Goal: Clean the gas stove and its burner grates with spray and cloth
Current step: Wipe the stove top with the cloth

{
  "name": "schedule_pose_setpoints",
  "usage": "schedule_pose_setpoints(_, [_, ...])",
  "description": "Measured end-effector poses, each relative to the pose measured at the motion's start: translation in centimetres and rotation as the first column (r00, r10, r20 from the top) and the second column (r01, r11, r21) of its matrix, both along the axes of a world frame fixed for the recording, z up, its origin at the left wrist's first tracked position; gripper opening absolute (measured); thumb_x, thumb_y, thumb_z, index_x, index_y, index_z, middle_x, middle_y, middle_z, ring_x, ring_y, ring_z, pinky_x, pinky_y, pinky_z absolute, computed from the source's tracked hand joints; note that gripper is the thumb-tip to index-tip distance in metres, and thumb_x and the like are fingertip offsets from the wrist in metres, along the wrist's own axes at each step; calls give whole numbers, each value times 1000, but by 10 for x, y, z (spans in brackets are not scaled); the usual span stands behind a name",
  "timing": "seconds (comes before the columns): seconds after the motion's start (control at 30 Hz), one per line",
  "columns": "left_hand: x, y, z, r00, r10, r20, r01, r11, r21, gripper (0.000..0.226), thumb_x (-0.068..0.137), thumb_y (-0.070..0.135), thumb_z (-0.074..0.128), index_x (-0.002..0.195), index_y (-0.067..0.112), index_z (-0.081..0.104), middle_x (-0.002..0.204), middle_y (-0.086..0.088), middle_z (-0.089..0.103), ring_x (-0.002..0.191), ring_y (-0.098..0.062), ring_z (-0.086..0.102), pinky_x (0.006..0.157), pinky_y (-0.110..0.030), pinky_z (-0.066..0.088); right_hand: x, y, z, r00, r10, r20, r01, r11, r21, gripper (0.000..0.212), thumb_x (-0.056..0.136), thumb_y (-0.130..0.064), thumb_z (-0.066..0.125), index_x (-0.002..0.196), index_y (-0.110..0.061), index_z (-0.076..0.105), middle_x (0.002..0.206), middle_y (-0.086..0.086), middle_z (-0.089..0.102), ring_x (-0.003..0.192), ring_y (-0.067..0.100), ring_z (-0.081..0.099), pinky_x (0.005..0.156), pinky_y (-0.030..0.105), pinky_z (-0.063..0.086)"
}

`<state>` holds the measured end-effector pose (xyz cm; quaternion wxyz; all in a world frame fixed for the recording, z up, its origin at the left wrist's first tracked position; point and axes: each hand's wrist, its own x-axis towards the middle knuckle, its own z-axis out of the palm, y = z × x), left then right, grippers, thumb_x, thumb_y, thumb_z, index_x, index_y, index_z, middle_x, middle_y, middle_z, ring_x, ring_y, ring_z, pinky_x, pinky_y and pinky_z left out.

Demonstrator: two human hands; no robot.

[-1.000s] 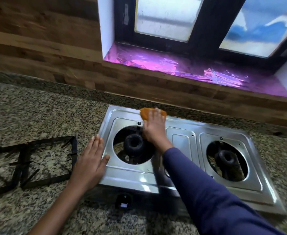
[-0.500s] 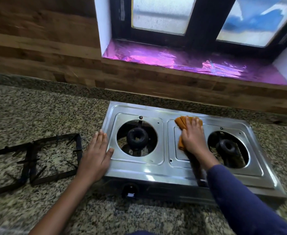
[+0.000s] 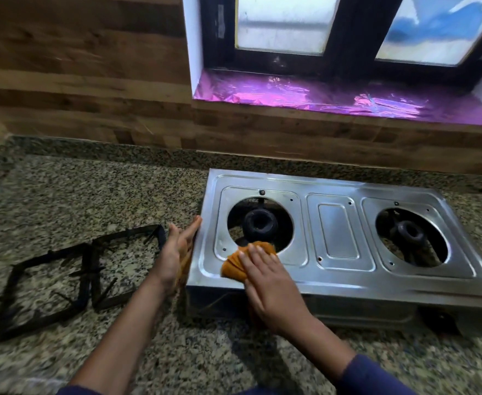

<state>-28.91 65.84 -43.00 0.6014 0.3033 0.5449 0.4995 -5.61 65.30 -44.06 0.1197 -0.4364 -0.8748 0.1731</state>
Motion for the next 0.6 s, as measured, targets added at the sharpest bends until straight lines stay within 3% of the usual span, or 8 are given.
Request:
schedule_pose_setpoints(0.1, [-15, 4, 17, 997, 5, -77, -6, 1000, -10, 86, 94, 63, -3, 144, 10, 43, 142, 1, 50, 126, -8, 48, 102, -23, 37, -72, 15, 2, 997, 82, -4, -82, 997, 15, 64, 95, -42, 25, 153, -16, 29, 160, 10, 21, 150, 24, 15, 123, 38, 6])
schedule_pose_setpoints(0.23, [-24, 10, 35, 972, 83, -221, -80, 997, 22, 80, 97, 59, -2, 138, 15, 50, 136, 1, 52, 118, -7, 50, 77, -7, 45, -140, 37, 5, 996, 61, 69, -63, 998, 29, 59, 96, -39, 32, 149, -13, 37, 160, 14, 22, 150, 28, 11, 122, 41, 3])
schedule_pose_setpoints(0.33, [-31, 10, 42, 934, 67, -351, -49, 997, 58, 85, 83, 79, 2, 127, 34, 58, 144, 1, 49, 133, -14, 41, 99, -22, 34, -136, 33, 6, 991, 120, 50, -123, 991, 48, 48, 98, -32, 43, 141, -12, 49, 157, 12, 31, 149, 28, 16, 120, 41, 5])
schedule_pose_setpoints(0.43, [-36, 8, 40, 876, 4, -483, 49, 994, 96, 90, 68, 94, 2, 119, 47, 60, 146, 1, 49, 139, -16, 36, 117, -41, 19, -104, -3, -1, 955, 294, -21, -292, 953, 82, 51, 94, -31, 45, 143, -14, 46, 157, 9, 32, 148, 29, 21, 120, 41, 9])
schedule_pose_setpoints(0.53, [-28, 4, 34, 863, 10, -505, 55, 992, 115, 108, 60, 99, 4, 128, 37, 59, 143, 3, 51, 135, -13, 40, 108, -28, 24, -94, -15, -10, 954, 300, 23, -301, 945, 130, 59, 90, -37, 39, 145, -16, 44, 155, 9, 36, 144, 31, 31, 117, 45, 19])
schedule_pose_setpoints(0.6, [-22, -1, 32, 842, 36, -538, 43, 990, 133, 115, 57, 100, 4, 131, 31, 58, 135, 9, 53, 126, -6, 45, 98, -17, 29, -112, 7, -5, 980, 201, 7, -201, 977, 72, 62, 91, -40, 33, 146, -14, 42, 156, 13, 33, 145, 33, 27, 118, 46, 14])
